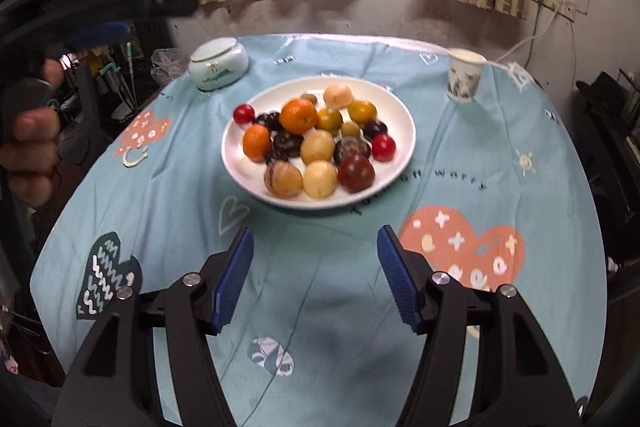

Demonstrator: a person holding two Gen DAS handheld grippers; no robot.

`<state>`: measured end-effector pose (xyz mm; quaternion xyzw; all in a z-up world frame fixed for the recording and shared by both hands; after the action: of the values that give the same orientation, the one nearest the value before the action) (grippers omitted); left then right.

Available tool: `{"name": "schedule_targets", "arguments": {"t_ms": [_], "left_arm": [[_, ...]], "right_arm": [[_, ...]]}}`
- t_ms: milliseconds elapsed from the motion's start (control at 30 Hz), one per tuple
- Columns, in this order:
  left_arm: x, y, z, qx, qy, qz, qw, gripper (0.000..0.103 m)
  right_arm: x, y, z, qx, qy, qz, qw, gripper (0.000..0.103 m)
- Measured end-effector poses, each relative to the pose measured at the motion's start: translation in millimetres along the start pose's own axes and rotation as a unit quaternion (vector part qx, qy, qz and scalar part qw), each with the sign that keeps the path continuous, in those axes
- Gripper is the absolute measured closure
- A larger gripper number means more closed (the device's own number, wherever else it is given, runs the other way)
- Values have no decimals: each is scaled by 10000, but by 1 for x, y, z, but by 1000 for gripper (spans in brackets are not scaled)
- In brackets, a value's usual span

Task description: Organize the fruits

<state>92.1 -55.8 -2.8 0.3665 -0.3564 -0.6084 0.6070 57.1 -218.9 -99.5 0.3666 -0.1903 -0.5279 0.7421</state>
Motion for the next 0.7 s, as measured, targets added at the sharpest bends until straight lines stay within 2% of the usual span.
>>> {"name": "schedule_targets", "arguments": {"t_ms": [133, 200, 300, 367, 467, 567, 700], "left_arm": [[1, -2, 17, 4, 33, -12, 10000, 2], [-2, -7, 20, -26, 276, -17, 9996, 2], [-10, -14, 20, -201, 591, 98, 9980, 2], [-13, -21, 21, -284, 750, 83, 9967, 2], [-15, -27, 26, -344, 775, 30, 9964, 2], [-17, -31, 36, -270, 778, -41, 9966, 3], [-23, -33, 46, -237, 805, -87, 9964, 3]], "right_arm": [[3, -14, 0, -93, -290, -163, 9994, 38], [-2, -8, 11, 102, -392, -221, 9989, 38], [-13, 16, 36, 586, -850, -357, 9940, 38], [-21, 35, 54, 958, -820, -553, 9905, 38], [-41, 54, 68, 1257, -890, -289, 9876, 38], [-52, 61, 71, 1375, -920, -84, 9862, 38], [-53, 61, 69, 1347, -911, -122, 9866, 38]]}}
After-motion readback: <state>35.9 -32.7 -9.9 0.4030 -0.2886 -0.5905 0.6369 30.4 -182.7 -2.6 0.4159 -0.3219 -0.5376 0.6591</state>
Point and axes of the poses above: each gripper's, at about its wrist camera, not at the fingertips, and z roughly against the way its jaws point, x to its right, y to its top, the point moved 2 cm from there along -z, roughly the way its jaws point, and after that the axes turned 10 degrees about x, right-handed, at the moved point
